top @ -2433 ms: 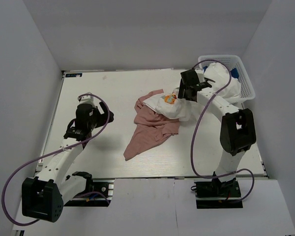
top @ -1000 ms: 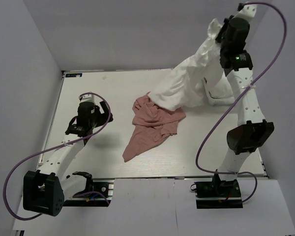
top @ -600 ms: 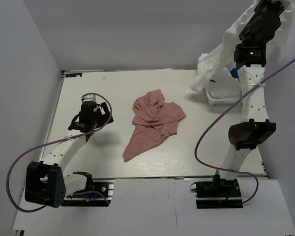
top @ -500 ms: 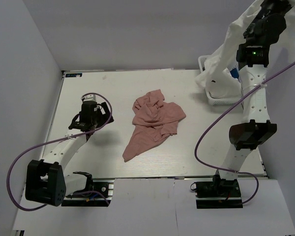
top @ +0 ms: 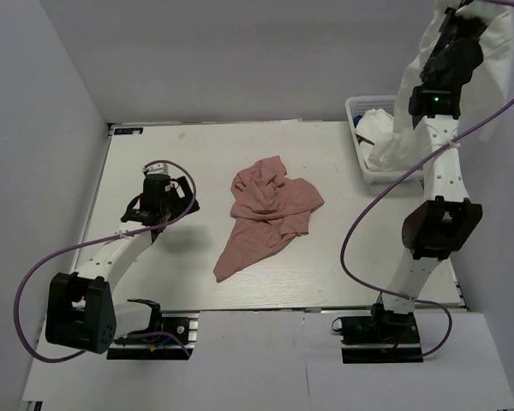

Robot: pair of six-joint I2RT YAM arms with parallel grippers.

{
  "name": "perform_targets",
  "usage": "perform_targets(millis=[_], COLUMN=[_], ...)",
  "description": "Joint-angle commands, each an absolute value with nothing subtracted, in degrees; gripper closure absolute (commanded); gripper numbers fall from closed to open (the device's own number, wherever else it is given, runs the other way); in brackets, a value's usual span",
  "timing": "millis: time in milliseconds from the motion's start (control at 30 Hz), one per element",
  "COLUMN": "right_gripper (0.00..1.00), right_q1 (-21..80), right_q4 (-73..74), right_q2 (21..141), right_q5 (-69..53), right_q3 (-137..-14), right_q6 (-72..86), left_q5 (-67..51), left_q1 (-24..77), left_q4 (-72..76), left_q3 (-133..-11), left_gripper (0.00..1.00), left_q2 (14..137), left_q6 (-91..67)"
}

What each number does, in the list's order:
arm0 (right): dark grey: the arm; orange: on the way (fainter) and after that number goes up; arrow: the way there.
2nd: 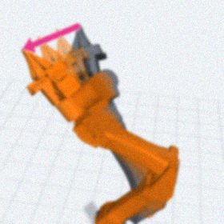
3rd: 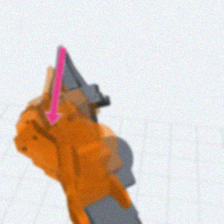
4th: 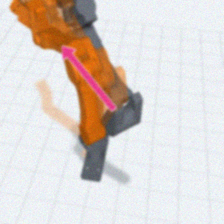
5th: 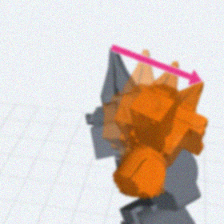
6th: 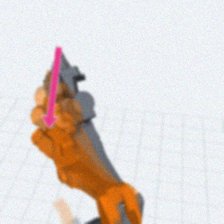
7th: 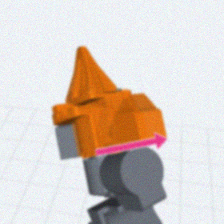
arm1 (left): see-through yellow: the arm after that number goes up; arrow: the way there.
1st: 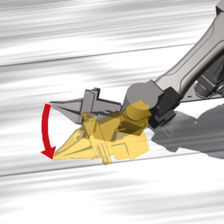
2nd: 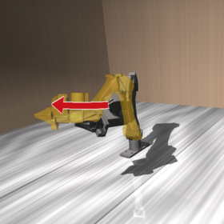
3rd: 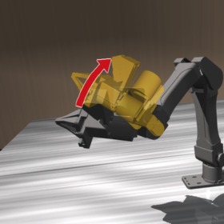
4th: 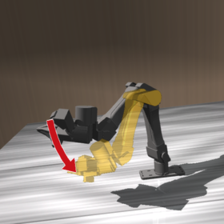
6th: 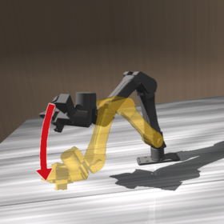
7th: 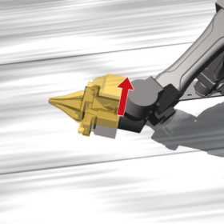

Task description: Fold and stack the t-shirts

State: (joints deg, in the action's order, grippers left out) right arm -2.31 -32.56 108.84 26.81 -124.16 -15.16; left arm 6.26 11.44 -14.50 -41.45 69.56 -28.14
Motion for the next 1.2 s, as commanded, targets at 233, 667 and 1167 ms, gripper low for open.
perform_targets(millis=[233, 667, 1167], right_gripper=[1.0, 0.73, 0.1], right_q1=[-2.5, -3.9, 17.5], right_q4=[-25.3, 21.5, 10.5], right_q2=[104.2, 119.8, 86.0], right_q5=[26.6, 17.0, 4.7], right_q3=[-85.6, -100.9, -77.3], right_q6=[6.7, 24.4, 13.8], left_q5=[2.7, -3.8, -27.3], left_q1=[11.6, 11.6, 14.8], left_q4=[-14.9, -16.6, -7.6], left_q3=[-44.5, -41.5, -34.6], left_gripper=[0.0, 0.0, 0.0], left_q2=[71.4, 67.5, 72.9], left_q6=[-29.0, -28.9, -31.6])
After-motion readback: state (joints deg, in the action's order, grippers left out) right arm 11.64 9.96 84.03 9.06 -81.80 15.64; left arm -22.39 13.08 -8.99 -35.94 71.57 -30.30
